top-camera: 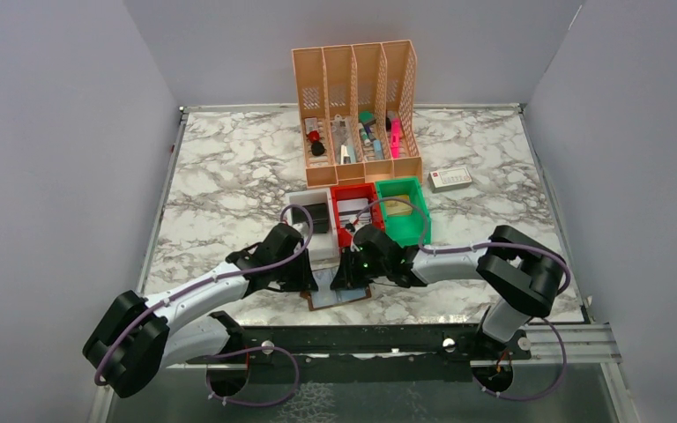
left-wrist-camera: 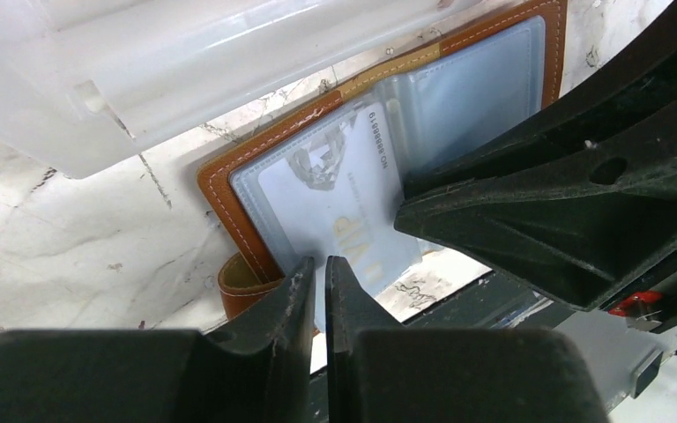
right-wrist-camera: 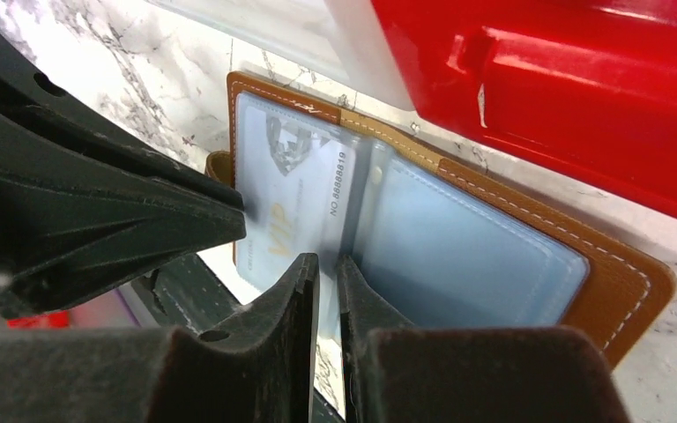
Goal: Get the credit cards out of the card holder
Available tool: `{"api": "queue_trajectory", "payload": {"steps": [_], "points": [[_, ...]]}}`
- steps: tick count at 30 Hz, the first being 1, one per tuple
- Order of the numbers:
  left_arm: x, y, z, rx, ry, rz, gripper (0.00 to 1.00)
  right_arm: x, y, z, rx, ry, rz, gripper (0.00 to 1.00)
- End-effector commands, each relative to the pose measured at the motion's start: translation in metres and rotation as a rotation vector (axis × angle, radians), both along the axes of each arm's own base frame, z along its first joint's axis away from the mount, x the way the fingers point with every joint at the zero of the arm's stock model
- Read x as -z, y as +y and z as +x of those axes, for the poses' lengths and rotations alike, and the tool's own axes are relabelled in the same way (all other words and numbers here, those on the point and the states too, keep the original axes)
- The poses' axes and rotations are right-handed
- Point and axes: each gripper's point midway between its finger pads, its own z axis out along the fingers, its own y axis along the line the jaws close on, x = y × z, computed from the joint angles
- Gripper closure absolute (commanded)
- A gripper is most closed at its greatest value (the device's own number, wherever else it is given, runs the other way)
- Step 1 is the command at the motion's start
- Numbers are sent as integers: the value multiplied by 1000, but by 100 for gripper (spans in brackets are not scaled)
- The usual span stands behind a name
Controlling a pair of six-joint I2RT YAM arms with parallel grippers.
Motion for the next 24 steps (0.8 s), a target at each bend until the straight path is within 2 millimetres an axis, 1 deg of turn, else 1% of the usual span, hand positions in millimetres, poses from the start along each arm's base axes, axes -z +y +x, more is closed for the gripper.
{"api": "queue_trajectory", "payload": {"steps": [1,7,9,13,16,19,21,24], "points": [[-1,-1,6,2,-39,6,89,-21,12,-4,-21,31,142,85],[0,0,7,1,-44,15,97,-35,12,-4,-17,71,235,99],[1,2,7,-7,-48,17,99,-37,8,-2,-4,75,248,99],[0,4,8,-22,-56,19,100,-33,-2,3,27,73,229,99],[-2,4,9,-24,-63,17,100,-26,-7,3,38,70,191,92],[-6,2,10,-20,-70,7,100,-18,-10,3,38,73,159,81],[-10,-1,12,-15,-80,-4,97,-18,-8,2,0,59,151,77],[-21,-3,17,-27,-107,-19,91,-26,-4,3,-50,15,168,70]]}}
